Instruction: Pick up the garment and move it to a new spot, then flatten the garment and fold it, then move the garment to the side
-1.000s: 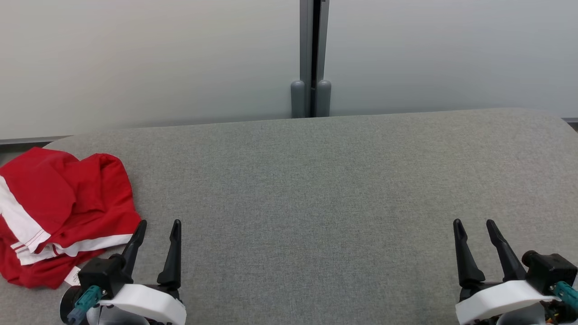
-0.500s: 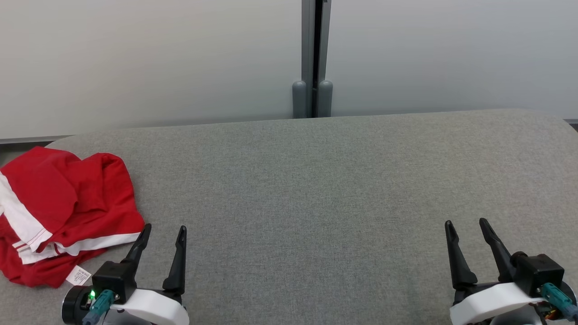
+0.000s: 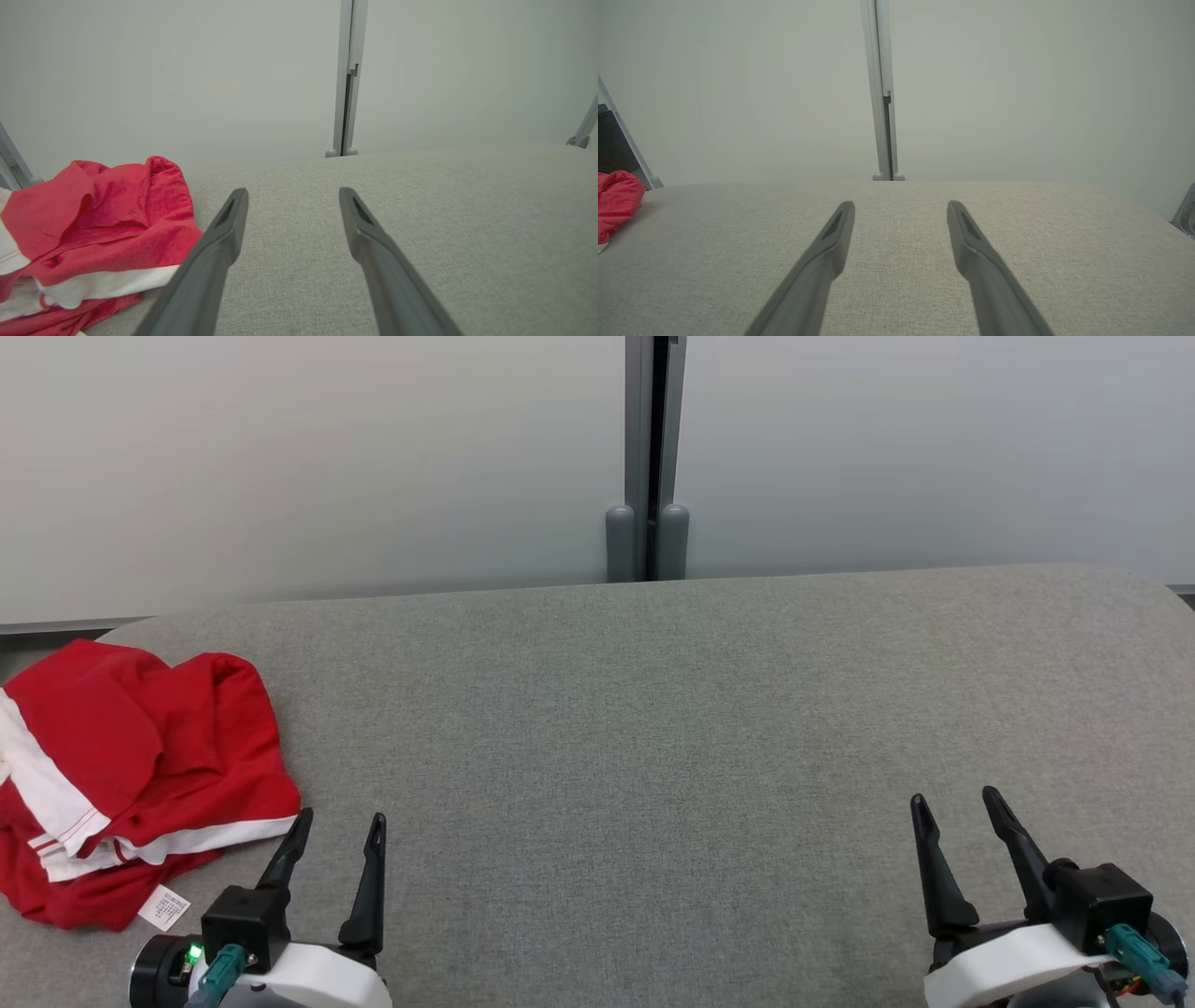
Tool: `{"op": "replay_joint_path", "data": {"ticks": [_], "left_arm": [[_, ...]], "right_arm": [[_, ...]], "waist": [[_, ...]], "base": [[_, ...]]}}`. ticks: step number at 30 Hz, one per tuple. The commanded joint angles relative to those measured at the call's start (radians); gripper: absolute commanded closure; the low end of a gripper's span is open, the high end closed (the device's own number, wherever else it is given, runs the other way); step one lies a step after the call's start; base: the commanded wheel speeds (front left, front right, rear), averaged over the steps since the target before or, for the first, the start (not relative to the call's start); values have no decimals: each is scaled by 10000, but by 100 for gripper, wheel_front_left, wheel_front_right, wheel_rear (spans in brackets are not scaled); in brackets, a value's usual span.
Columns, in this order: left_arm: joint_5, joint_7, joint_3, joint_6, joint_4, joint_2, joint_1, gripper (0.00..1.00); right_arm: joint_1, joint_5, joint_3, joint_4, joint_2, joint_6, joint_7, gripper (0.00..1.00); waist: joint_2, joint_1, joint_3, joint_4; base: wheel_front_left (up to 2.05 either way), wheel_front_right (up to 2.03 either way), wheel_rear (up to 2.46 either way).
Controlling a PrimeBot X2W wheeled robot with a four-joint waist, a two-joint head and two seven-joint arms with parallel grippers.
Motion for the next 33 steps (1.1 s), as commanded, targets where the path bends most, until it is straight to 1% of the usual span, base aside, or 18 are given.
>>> {"op": "replay_joint_path", "data": {"ticks": [1, 14, 21, 27, 33], "left_arm": [[183, -60, 48, -30, 47, 31, -142, 0], [49, -49, 175, -56, 101, -84, -223, 0], [48, -49, 223, -71, 140, -137, -368, 0], [68, -48, 287, -39, 109, -177, -499, 0], [141, -48, 342, -77, 146, -152, -786, 0]], "right_arm": [[76, -130, 24, 7, -50, 4, -97, 0], [15, 238, 63, 31, -125, 4, -37, 0], [13, 269, 33, -29, -230, 4, 36, 0], [1, 231, 61, -249, -307, 4, 108, 0], [-1, 271, 113, -644, -330, 4, 238, 0]], "waist": [[0, 0, -1, 2], [0, 0, 33, 77], [0, 0, 63, 396], [0, 0, 111, 1055], [0, 0, 197, 2272]], "base": [[0, 0, 0], [0, 0, 0], [0, 0, 0], [0, 0, 0], [0, 0, 0]]}}
